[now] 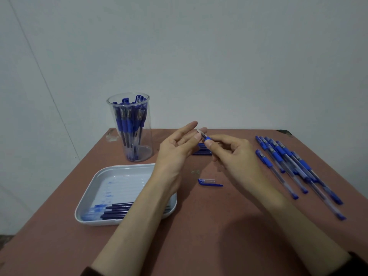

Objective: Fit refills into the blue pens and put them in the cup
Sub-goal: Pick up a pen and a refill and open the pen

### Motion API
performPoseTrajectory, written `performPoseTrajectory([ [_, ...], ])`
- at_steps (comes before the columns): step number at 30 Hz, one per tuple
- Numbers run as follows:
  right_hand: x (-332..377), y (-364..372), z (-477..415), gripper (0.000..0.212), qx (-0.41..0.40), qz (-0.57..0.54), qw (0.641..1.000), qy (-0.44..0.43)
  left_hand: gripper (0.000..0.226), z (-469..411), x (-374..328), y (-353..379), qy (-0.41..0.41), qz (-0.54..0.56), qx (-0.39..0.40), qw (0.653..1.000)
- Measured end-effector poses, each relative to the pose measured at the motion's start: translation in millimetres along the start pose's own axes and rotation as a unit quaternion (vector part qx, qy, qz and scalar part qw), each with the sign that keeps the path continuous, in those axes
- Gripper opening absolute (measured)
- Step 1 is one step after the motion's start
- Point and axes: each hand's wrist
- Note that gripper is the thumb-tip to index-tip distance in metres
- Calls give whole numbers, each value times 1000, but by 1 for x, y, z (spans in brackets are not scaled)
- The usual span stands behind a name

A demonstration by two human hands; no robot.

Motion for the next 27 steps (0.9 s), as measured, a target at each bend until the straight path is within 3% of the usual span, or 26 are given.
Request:
performPoseTrajectory([
  [4, 0, 0, 0, 12, -5, 16, 1000, -11, 28, 1, 1, 1, 26, -11, -37, 999],
  [11, -9, -7, -3, 6, -54, 173, 982, -51, 12, -6, 0, -8, 45, -40, -127, 990],
  [14, -11, -14, -7, 3, -87, 196, 976, -31, 9, -7, 1, -14, 66, -152, -109, 980],
  [16, -12, -19, -9, 3, -101, 189, 977, -16, 8, -7, 3, -16, 98, -308, -46, 945],
  [19, -14, -22, -12, 6, -113, 184, 976, -9, 8, -4, 7, -16, 102, -529, 77, 839],
  [22, -14, -22, -12, 9, -113, 192, 975, -5, 15, -1, 8, -14, 64, -619, 183, 761],
  [27, -13, -21, -10, 9, -98, 207, 973, -2, 24, 0, 6, -13, 29, -621, 236, 747],
])
Point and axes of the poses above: each hand's wrist, its own z-axis away from the middle knuckle, its own y-axis out of the palm, x = y × z, and after that the axes turned 13 degrees about y, right-handed
